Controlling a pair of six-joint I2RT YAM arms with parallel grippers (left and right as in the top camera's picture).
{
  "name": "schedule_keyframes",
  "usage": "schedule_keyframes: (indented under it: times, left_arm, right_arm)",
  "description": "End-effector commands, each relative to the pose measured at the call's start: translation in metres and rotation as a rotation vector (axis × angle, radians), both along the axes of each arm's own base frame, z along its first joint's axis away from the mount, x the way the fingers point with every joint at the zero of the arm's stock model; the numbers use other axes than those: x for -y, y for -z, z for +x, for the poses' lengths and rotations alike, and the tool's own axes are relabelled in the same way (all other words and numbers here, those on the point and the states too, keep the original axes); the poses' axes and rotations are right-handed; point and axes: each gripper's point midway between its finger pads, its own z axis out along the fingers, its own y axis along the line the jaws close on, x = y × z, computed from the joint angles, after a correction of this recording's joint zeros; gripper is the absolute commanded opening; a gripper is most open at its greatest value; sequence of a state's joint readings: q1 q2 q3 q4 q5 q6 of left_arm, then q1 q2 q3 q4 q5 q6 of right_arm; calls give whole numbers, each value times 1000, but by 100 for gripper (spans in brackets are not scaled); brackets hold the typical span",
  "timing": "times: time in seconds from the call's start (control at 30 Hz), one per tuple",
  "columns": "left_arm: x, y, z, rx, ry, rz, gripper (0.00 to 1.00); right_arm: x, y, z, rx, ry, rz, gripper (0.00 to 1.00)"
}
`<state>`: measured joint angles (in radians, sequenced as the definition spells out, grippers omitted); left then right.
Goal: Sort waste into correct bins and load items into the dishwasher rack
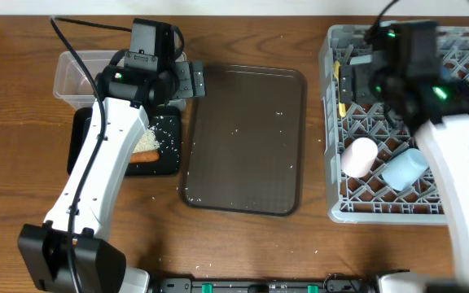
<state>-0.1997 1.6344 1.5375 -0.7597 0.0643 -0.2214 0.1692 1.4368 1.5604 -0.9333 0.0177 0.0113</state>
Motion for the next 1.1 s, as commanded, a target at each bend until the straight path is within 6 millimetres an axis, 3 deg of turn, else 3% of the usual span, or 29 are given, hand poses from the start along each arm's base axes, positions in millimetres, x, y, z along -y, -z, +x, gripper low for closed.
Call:
schedule_keyframes:
  times: [0.0, 0.13, 0.3, 0.57, 0.7, 0.87, 1.07]
  left_arm:
    - [-2, 4, 1, -11, -7, 6, 96]
    - [-2, 4, 1, -12, -7, 6, 96]
    - [-2, 4, 1, -12, -7, 6, 96]
    - [-2, 4, 1, -11, -7, 6, 96]
    - [-2, 4, 1, -11, -7, 6, 96]
    - [-2, 4, 1, -12, -7, 6, 96]
    - [-2, 4, 1, -11, -7, 6, 96]
  right_arm:
    - [-16, -32, -36, 49, -63, 28, 99]
    - [-21, -47, -83, 41, -118, 48, 99]
    - [-12, -54, -131, 20, -125, 51, 99]
    - [35, -78, -171, 141, 79, 25, 99]
    - [58, -71, -176, 194, 178, -29, 99]
    - [81, -51, -165, 349, 259, -47, 99]
    - [70, 4, -152, 530, 158, 22, 99]
